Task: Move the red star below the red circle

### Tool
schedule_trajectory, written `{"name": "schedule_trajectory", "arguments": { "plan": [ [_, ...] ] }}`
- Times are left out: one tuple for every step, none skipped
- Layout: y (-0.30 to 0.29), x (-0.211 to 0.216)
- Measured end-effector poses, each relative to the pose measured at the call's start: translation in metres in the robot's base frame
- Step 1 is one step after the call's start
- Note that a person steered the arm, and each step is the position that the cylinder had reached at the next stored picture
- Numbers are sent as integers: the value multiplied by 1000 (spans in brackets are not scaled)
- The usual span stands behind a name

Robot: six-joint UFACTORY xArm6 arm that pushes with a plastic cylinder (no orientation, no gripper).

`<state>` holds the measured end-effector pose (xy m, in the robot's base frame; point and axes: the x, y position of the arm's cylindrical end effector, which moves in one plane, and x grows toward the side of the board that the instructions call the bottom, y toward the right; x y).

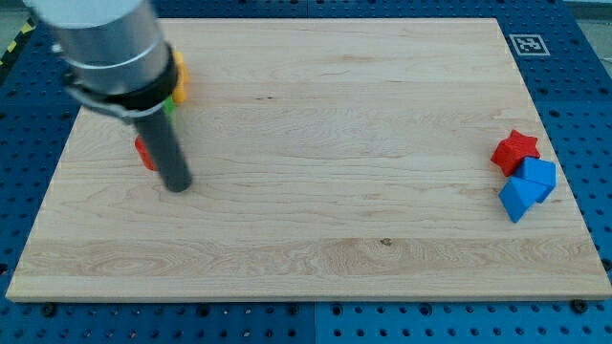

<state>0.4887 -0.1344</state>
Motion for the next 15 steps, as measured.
{"name": "schedule_trajectory", "arguments": {
  "plan": [
    [64, -50],
    [136, -85],
    [225, -93],
    [328, -93],
    [412, -91],
    [448, -72],
    [437, -36],
    [380, -32],
    [293, -32],
    [235, -27],
    [258, -28],
    [298, -22],
    [310, 2],
    [270, 13],
    [177, 13]
  ]
}}
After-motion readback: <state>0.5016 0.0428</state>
